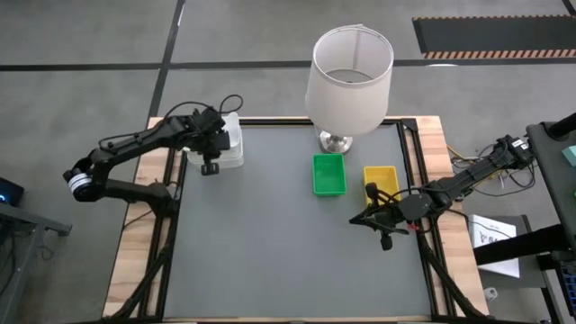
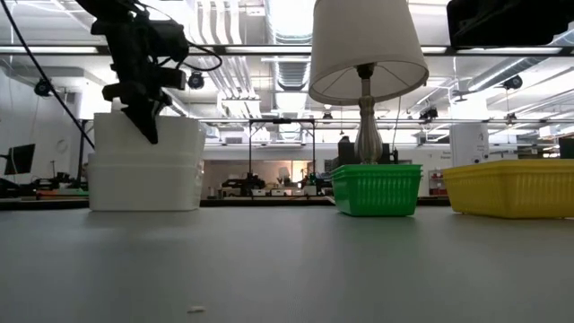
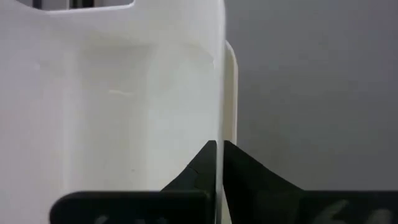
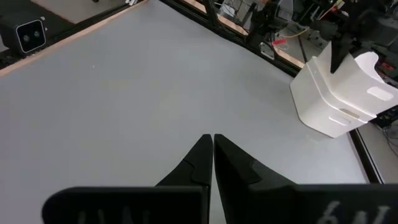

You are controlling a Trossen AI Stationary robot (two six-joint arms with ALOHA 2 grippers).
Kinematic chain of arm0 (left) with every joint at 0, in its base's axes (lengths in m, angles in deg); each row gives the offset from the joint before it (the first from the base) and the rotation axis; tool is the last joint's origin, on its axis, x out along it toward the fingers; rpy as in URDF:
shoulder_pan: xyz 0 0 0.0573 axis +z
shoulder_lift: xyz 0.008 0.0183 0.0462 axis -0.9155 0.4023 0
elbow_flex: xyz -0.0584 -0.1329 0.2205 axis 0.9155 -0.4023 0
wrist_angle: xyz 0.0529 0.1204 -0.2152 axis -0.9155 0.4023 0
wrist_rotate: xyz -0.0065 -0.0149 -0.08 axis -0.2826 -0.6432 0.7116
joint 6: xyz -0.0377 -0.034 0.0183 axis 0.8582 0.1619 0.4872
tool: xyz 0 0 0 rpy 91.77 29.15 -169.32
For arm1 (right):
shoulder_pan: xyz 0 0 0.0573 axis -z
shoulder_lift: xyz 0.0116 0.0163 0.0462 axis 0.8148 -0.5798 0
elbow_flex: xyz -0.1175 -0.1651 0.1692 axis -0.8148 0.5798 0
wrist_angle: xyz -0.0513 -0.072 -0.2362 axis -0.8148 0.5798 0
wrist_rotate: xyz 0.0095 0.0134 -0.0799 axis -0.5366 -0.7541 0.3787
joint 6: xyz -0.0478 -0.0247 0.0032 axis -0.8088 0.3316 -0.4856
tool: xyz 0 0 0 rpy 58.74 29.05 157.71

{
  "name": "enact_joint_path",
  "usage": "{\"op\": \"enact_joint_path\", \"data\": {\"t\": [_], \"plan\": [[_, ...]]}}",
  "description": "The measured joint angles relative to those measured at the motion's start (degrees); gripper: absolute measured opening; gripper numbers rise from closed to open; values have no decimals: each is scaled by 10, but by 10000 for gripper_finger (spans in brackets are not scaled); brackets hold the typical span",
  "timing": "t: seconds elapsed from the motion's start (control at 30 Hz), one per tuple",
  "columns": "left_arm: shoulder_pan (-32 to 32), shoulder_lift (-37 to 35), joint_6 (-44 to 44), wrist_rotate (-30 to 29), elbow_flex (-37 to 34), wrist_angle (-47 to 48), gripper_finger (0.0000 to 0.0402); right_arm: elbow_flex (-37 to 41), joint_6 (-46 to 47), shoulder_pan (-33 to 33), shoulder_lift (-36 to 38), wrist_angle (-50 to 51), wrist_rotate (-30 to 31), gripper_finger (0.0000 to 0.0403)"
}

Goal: Stack baskets by color
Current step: Stack the bottom white bin on the white bins, then return to Home Position

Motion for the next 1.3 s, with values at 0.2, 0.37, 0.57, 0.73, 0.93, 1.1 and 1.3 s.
{"op": "enact_joint_path", "data": {"t": [0.2, 0.37, 0.57, 0.73, 0.93, 1.1, 1.3], "plan": [[0, -2, 41, 0, -11, -1, 26, 0, 0, 0, 0, 0, 0, 9], [0, -2, 41, 0, -13, -1, 88, 0, 0, 0, 0, 0, 0, 9], [-6, -18, 109, 85, -11, -2, 136, 0, -9, 0, 0, 0, 0, 9], [-59, -70, 202, 128, -25, -56, 129, 0, -19, 0, 0, -1, 0, 9], [-166, -146, 271, 71, -102, -232, 96, 0, -27, 0, 0, -2, 0, 9], [-213, -172, 296, -35, -193, -251, 62, 0, -19, 0, 0, -2, 0, 9], [-199, -159, 308, -108, -265, -233, 19, 0, -19, 0, 0, -3, 0, 9]]}}
